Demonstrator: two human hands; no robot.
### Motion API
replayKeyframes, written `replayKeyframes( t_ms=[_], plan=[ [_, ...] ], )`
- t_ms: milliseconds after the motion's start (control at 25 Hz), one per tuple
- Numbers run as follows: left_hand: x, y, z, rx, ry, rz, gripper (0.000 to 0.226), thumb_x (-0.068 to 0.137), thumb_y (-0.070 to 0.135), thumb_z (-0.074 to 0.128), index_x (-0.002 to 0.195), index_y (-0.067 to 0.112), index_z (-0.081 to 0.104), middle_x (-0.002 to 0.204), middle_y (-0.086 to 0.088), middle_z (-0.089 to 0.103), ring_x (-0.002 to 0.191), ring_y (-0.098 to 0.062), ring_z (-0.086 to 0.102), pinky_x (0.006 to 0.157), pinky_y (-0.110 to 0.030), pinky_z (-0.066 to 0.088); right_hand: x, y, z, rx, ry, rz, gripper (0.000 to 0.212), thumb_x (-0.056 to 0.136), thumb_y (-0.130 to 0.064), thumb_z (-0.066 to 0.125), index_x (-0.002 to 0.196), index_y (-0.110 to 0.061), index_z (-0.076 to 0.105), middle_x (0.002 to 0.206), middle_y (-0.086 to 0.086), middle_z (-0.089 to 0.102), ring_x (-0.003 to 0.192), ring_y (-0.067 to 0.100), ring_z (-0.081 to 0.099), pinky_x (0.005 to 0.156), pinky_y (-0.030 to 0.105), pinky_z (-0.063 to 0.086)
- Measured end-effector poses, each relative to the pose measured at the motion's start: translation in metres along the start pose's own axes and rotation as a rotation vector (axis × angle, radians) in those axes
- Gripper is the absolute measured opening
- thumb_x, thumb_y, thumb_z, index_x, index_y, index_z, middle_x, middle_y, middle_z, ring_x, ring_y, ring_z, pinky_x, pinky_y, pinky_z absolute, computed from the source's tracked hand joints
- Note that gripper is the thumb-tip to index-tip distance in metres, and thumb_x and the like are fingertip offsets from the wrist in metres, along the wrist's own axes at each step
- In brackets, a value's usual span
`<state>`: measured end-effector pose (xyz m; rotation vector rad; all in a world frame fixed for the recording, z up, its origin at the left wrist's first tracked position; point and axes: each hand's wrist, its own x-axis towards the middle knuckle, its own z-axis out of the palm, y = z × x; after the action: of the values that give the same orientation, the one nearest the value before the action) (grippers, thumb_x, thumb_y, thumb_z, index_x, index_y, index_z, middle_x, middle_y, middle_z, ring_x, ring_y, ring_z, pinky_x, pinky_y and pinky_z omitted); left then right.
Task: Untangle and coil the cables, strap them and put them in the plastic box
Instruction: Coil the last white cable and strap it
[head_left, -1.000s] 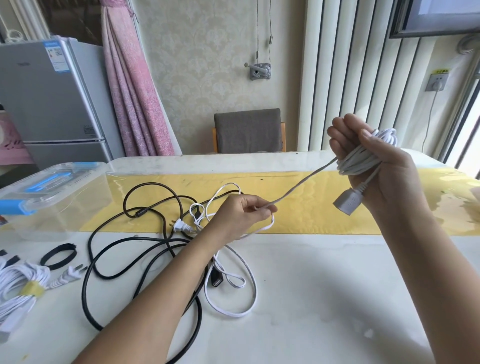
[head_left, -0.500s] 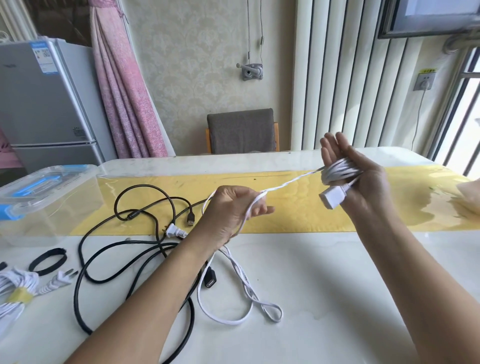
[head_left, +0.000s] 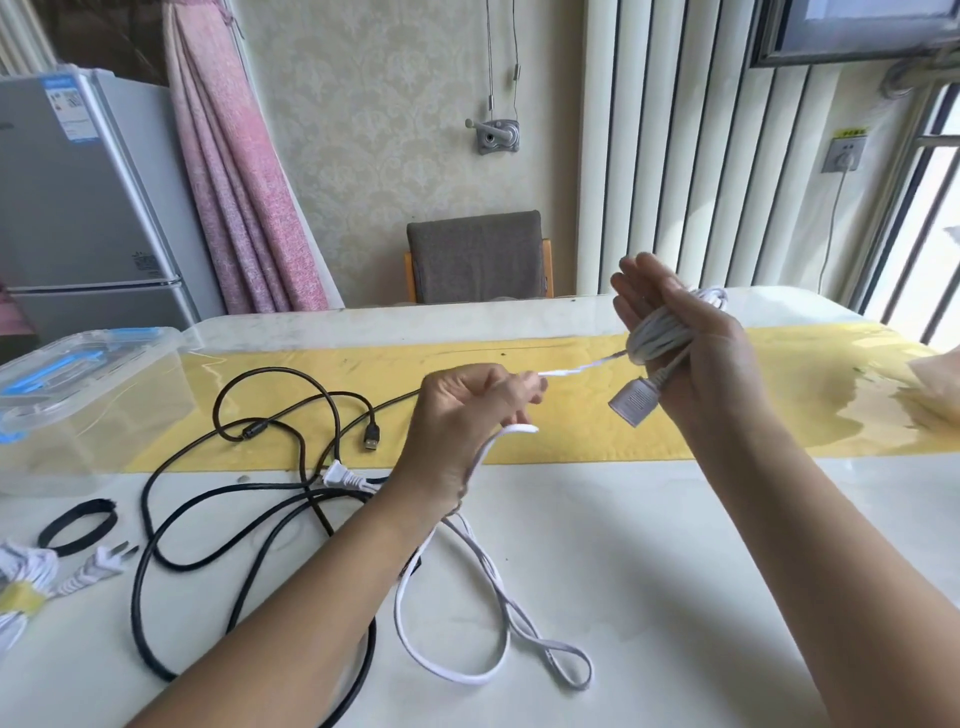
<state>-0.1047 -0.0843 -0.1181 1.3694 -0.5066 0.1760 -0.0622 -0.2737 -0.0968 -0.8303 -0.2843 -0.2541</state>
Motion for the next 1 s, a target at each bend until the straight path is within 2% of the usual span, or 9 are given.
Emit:
replayKeyframes(
  t_ms=[120,200,320,400,480,640,840,920,1000],
  plan=[
    [0.006,0.01,-0.006,-0.402,0.065,-0.201,0.03,0.081,0.018,0.066,0.053,0.013,0.058,0.039,0.006,0.031,0.041,-0.006,0.038,0.058,-0.023,0.053,-0.001,-0.011,-0.001,0.007,-0.006,-0.058,0.029,0.097,-0.005,0.038,0.117,-0.002,0.059,0.124,0.011,0.063,0.115,0.02,0.061,0.098,0.028,0.048],
    [0.007,0.015,-0.013,-0.367,-0.034,-0.335,0.024,0.085,0.024,0.055,0.066,0.012,0.064,0.041,0.009,0.024,0.036,-0.003,0.026,0.036,-0.015,0.035,-0.004,-0.013,-0.003,-0.275,0.066,-0.132,0.025,0.096,-0.006,0.045,0.11,-0.012,0.065,0.119,0.005,0.066,0.106,0.012,0.064,0.094,0.022,0.049],
    [0.002,0.01,-0.015,0.116,-0.345,-0.336,0.029,0.091,0.025,0.054,0.067,0.014,0.066,0.044,0.009,0.023,0.037,-0.006,0.022,0.04,-0.018,0.024,-0.006,-0.005,-0.011,-1.187,0.103,-0.469,0.039,0.092,-0.006,0.051,0.068,-0.037,0.05,0.109,-0.004,0.069,0.079,0.004,0.059,0.07,0.017,0.043],
    [-0.001,0.01,-0.013,0.205,-0.399,-0.241,0.031,0.086,0.025,0.057,0.058,0.015,0.066,0.043,0.004,0.032,0.039,-0.006,0.027,0.045,-0.016,0.03,-0.002,0.006,-0.015,-1.526,-0.117,-0.637,0.043,0.09,-0.005,0.051,0.055,-0.026,0.036,0.094,0.006,0.072,0.083,0.019,0.06,0.072,0.025,0.042],
    [0.0,0.014,-0.015,0.077,-0.328,-0.181,0.027,0.08,0.026,0.062,0.055,0.014,0.065,0.046,-0.002,0.036,0.039,-0.005,0.028,0.045,-0.014,0.034,-0.003,0.015,-0.014,-1.652,-0.273,-0.511,0.039,0.092,-0.012,0.053,0.055,-0.014,0.041,0.07,0.003,0.062,0.073,0.021,0.056,0.068,0.029,0.041],
    [0.011,0.026,-0.034,-0.266,-0.097,-0.148,0.021,0.076,0.019,0.065,0.055,0.018,0.06,0.046,0.011,0.019,0.036,0.001,0.018,0.031,-0.011,0.018,-0.023,0.024,0.003,-1.512,-0.494,0.183,0.053,0.093,-0.047,0.049,0.059,-0.009,0.061,0.057,0.004,0.061,0.049,0.009,0.053,0.052,0.018,0.04],
    [0.025,0.03,-0.06,-0.427,0.192,-0.104,0.032,0.085,0.03,0.049,0.054,0.023,0.057,0.044,0.014,0.024,0.032,-0.001,0.019,0.032,-0.014,0.011,-0.039,0.023,0.028,-0.944,-0.645,0.424,0.083,0.081,-0.076,0.027,0.057,-0.006,0.064,0.046,0.006,0.043,0.045,0.021,0.044,0.056,0.025,0.045],
    [0.028,0.022,-0.065,-0.392,0.259,-0.101,0.035,0.089,0.029,0.05,0.055,0.023,0.057,0.045,0.013,0.023,0.032,-0.001,0.018,0.033,-0.015,0.009,-0.042,0.027,0.028,-0.725,-0.829,0.567,0.071,0.079,-0.075,0.044,0.058,-0.01,0.066,0.044,0.004,0.041,0.041,0.019,0.038,0.054,0.026,0.044],
    [0.028,0.015,-0.064,-0.296,0.276,-0.116,0.036,0.09,0.03,0.052,0.055,0.022,0.057,0.046,0.013,0.023,0.035,0.0,0.017,0.034,-0.015,0.009,-0.044,0.032,0.031,-0.549,-1.029,0.722,0.045,0.08,-0.051,0.065,0.06,-0.011,0.069,0.041,0.001,0.043,0.035,0.013,0.034,0.049,0.024,0.042]
  ],
)
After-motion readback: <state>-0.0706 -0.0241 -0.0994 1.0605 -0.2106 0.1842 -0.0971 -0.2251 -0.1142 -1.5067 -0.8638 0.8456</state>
